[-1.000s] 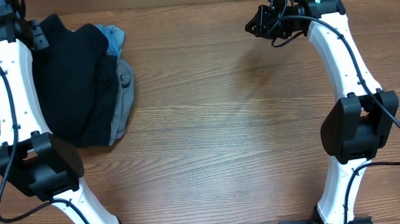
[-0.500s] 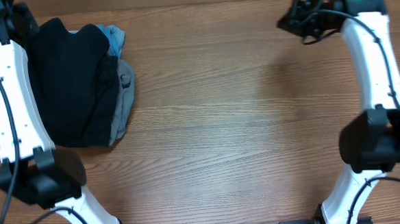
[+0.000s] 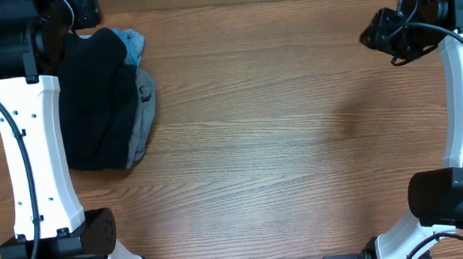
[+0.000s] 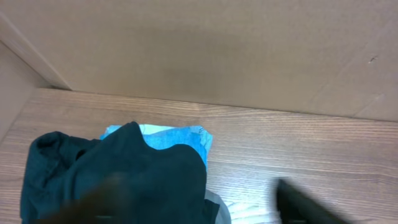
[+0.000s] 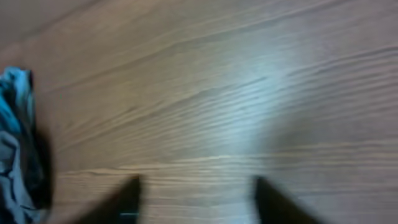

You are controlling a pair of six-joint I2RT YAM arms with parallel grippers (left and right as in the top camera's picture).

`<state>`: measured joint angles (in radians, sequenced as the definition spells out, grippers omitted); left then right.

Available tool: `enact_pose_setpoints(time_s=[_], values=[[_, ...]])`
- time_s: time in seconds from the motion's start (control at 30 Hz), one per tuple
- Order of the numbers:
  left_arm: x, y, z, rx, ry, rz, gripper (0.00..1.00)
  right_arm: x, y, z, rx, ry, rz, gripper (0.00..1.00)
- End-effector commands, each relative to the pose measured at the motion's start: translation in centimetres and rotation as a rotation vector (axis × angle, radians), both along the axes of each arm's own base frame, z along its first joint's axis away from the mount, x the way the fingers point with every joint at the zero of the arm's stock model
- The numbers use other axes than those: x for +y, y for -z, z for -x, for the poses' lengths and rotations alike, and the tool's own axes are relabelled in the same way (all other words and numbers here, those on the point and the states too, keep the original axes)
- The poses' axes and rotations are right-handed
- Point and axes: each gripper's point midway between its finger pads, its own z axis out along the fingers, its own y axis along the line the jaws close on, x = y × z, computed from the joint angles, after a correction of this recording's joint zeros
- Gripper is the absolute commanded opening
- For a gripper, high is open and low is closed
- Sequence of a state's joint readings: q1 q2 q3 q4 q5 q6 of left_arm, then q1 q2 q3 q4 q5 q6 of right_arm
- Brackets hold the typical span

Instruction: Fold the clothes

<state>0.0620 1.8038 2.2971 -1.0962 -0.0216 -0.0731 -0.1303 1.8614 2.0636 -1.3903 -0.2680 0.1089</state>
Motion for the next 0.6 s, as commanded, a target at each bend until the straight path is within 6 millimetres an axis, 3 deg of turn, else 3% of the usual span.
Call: enact_pose_setpoints(time_s=[0.0,0.2,0.57], values=[[-0.3,0.0,0.1,0.001,-0.009,0.042,1.00,-0.8,-1.8,0.6,-0.041,0.012,0.050,1.00],[-0.4,1.6,1.2,0.077,-0.011,0.045,1.00,-0.8,-1.8,0.6,-0.042,0.012,0.050,1.00],[-0.4,1.6,1.2,0.078,-0.011,0.045,1.00,-0.8,-1.8,0.6,-0.042,0.012,0.050,1.00]])
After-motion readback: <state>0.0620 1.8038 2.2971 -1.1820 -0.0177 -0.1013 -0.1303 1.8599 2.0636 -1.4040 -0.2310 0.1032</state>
